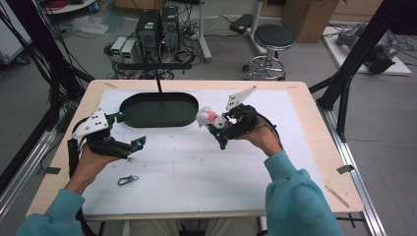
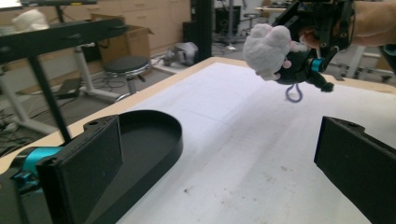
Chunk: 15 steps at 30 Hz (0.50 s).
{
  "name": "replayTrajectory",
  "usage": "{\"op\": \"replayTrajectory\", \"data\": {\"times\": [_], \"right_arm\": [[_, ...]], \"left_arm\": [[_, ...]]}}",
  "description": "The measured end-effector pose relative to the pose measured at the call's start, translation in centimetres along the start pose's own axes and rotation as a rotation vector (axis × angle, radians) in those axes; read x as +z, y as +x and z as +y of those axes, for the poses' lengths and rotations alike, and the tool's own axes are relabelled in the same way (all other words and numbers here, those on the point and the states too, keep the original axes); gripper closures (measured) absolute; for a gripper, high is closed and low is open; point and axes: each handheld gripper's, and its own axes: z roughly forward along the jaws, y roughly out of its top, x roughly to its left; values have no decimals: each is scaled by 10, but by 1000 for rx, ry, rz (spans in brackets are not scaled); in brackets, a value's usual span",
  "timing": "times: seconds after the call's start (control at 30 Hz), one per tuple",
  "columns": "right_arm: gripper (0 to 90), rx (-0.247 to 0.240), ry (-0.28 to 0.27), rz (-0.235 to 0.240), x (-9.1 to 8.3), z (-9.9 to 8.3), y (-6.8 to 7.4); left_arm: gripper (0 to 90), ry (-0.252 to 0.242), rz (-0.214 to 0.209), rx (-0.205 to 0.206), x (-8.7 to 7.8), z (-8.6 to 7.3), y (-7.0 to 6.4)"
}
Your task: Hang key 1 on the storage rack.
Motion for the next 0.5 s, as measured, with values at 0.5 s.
{"op": "replayTrajectory", "data": {"times": [0.5], "right_arm": [[412, -101, -72, 54, -4, 17, 17]], "left_arm": [[17, 85, -133, 55, 38, 36, 0]]}}
